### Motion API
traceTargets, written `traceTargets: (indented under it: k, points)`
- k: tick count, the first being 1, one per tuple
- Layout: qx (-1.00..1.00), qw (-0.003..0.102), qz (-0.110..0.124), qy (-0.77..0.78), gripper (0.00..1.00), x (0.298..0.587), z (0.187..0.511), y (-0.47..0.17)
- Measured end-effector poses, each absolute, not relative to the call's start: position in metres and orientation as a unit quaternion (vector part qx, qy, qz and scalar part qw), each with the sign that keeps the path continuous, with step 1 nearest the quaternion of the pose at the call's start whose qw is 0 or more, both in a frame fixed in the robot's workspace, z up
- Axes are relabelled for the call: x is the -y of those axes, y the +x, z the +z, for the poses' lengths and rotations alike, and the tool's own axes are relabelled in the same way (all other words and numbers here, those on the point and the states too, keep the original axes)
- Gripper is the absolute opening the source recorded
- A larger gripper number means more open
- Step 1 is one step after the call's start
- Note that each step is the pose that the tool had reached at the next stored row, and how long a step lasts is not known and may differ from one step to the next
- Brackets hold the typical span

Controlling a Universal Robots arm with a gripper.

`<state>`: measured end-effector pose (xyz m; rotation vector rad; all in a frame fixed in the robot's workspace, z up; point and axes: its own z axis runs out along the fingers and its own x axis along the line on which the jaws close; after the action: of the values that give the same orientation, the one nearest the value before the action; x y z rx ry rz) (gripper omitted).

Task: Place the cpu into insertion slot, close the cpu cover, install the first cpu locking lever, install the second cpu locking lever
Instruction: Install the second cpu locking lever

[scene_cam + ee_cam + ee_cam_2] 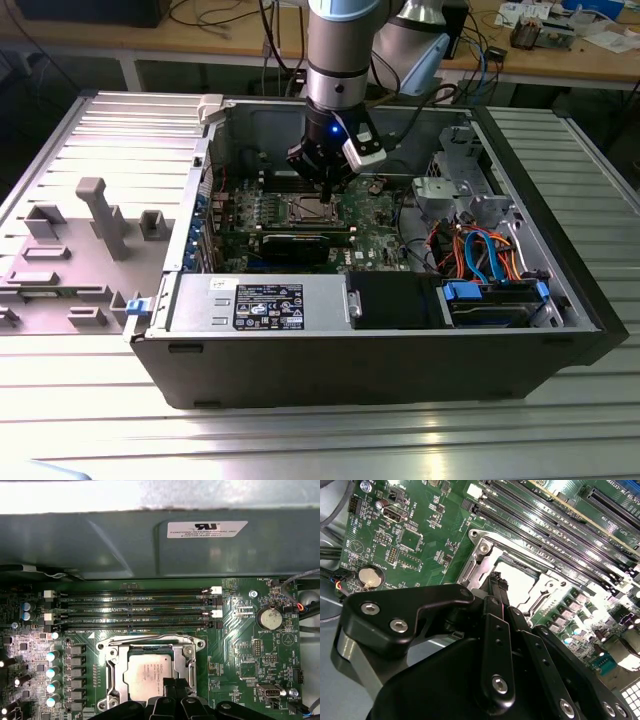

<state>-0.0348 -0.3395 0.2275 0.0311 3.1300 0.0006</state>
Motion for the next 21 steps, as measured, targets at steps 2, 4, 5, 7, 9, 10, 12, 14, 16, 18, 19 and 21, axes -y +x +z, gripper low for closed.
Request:
traceTargets:
  k: [2, 4, 5, 7, 9, 10, 12, 14, 16, 18, 19, 21]
  points:
    - [-1.000, 0.006, 0.000, 0.010, 0.11, 0.3396, 0.2274, -0.0348]
    - [-1.000, 0.006, 0.000, 0.010, 0.11, 0.3397, 0.2274, -0.0348]
    - [-1.000, 0.006, 0.000, 0.010, 0.11, 0.3398, 0.2274, -0.0348]
    - [-1.000, 0.006, 0.000, 0.010, 0.11, 0.3398, 0.2274, -0.0348]
    - [-1.000, 0.006, 0.000, 0.010, 0.11, 0.3398, 0.2274, -0.0348]
    - [-1.000, 0.006, 0.000, 0.010, 0.11, 0.3398, 0.2274, -0.0348]
    - [-1.000, 0.006, 0.000, 0.010, 0.11, 0.3399, 0.2276, -0.0348]
    - [-1.000, 0.005, 0.000, 0.010, 0.11, 0.3399, 0.2292, -0.0347]
    - [-1.000, 0.004, 0.000, 0.010, 0.11, 0.3399, 0.2322, -0.0347]
    - [-1.000, 0.004, 0.000, 0.010, 0.11, 0.3406, 0.2352, -0.0346]
    - [-1.000, 0.003, 0.000, 0.010, 0.11, 0.3414, 0.2353, -0.0347]
    - [-1.000, 0.003, 0.001, 0.010, 0.11, 0.3459, 0.2353, -0.0347]
